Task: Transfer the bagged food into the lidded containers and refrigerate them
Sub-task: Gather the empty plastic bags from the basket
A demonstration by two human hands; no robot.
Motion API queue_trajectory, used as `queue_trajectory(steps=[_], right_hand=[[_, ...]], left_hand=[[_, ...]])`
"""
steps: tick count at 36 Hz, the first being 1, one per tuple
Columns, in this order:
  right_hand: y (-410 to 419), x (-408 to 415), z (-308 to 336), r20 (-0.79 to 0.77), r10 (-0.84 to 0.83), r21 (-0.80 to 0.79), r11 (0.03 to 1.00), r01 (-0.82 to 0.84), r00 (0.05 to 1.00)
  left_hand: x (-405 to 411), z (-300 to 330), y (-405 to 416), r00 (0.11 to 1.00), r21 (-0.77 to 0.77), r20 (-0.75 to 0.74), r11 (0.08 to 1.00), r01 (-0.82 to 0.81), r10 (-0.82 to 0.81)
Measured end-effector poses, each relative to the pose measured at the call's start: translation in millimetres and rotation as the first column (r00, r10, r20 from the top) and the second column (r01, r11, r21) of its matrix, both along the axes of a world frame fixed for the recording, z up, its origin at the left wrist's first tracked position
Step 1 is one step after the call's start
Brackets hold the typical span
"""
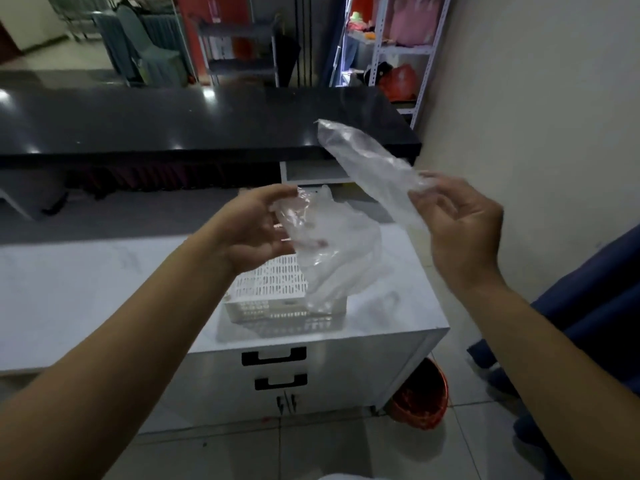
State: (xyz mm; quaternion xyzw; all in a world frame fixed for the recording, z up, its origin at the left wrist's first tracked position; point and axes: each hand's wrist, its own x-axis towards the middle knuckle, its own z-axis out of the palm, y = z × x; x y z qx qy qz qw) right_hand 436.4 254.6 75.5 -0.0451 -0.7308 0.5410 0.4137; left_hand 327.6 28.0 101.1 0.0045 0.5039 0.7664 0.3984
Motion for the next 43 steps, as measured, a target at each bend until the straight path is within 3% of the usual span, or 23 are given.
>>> queue_trajectory(steps=[5, 13, 17, 22, 28, 35, 40, 43], right_hand=[[-32.6, 8.2, -19.0, 0.173, 0.233, 0.253, 0.928, -0.272, 0.957], [-37.8, 38.0, -41.0, 0.176, 0.286, 0.062, 0.952, -0.300, 0.942], [-39.3, 48.8, -51.8, 0.281, 0.372, 0.027, 0.919, -0.395, 0.885], [-57.4, 55.2, -64.8, 0.349, 0.191, 0.084, 0.969, -0.234, 0.917], [-64.7, 53.9, -59.8, 0.220, 0.097, -0.125, 0.990, -0.071, 0.971], [-53.2, 55.0, -56.2, 0.233, 0.058, -0.296, 0.955, 0.014, 0.971], [-24.8, 61.0, -57.1, 0.242, 0.158, -0.351, 0.934, -0.065, 0.957], [8.1, 68.2, -51.8, 0.225, 0.328, -0.461, 0.865, -0.196, 0.917]], left_hand=[[23.5, 1.4, 17.9, 0.975, 0.095, 0.152, 0.980, -0.176, 0.160], [31.1, -10.0, 18.4, 0.876, 0.204, 0.384, 0.898, -0.389, 0.292], [37.1, -17.7, 30.4, 0.828, 0.233, 0.470, 0.862, -0.450, 0.305], [49.1, -19.4, 54.2, 0.763, 0.245, 0.567, 0.822, -0.514, 0.309], [61.1, -21.3, 77.1, 0.795, 0.198, 0.503, 0.850, -0.489, 0.340], [69.6, -27.7, 88.8, 0.820, 0.178, 0.459, 0.868, -0.463, 0.343], [63.1, -33.9, 85.0, 0.841, 0.131, 0.392, 0.882, -0.453, 0.373], [44.1, -34.7, 71.7, 0.818, 0.095, 0.342, 0.849, -0.520, 0.463]])
